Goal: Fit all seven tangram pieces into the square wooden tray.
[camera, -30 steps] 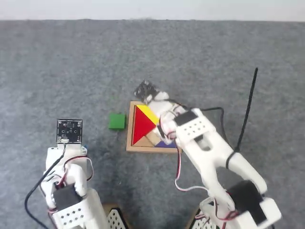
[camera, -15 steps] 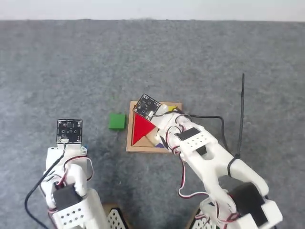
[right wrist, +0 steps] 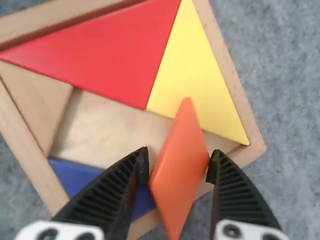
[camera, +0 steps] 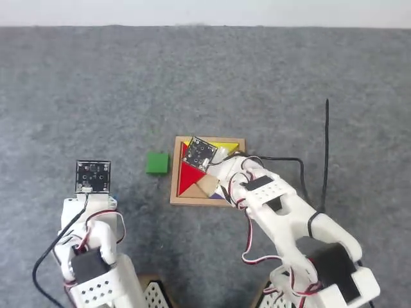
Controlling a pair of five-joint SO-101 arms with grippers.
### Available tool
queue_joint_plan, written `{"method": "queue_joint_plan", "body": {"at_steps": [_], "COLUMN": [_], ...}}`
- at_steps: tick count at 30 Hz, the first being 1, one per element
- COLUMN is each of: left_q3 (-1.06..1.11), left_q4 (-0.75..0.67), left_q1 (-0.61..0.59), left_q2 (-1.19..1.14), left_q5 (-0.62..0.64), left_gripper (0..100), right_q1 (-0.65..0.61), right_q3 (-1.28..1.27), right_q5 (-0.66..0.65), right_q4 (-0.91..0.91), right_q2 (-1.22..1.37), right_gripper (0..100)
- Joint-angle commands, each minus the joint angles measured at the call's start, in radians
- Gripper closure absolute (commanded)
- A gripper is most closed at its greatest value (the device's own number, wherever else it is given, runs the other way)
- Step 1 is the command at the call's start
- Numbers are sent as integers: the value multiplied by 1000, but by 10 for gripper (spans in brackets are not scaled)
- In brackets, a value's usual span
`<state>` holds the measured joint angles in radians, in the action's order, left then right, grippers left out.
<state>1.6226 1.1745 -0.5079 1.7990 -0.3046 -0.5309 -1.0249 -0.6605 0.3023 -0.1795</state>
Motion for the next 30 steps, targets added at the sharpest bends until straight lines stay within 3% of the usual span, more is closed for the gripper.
{"method": "queue_joint_plan", "body": {"at_steps": [1,11,15,26,30], "left_q3": [-4,-4,-4,-4,-4], "left_q4": [2,2,0,0,0], "left_q1": [0,0,0,0,0], "left_q2": [18,18,18,18,18], "left_q5": [-8,-8,-8,-8,-8], "left_gripper": [984,984,984,984,984], "right_q1": [19,58,71,65,62], "right_q3": [-2,0,26,226,338], "right_q5": [-17,-44,-41,210,318], "right_q4": [-12,-50,-38,208,384], "right_q2": [-47,-58,-59,-59,-59], "right_gripper": [869,907,979,990,990]}}
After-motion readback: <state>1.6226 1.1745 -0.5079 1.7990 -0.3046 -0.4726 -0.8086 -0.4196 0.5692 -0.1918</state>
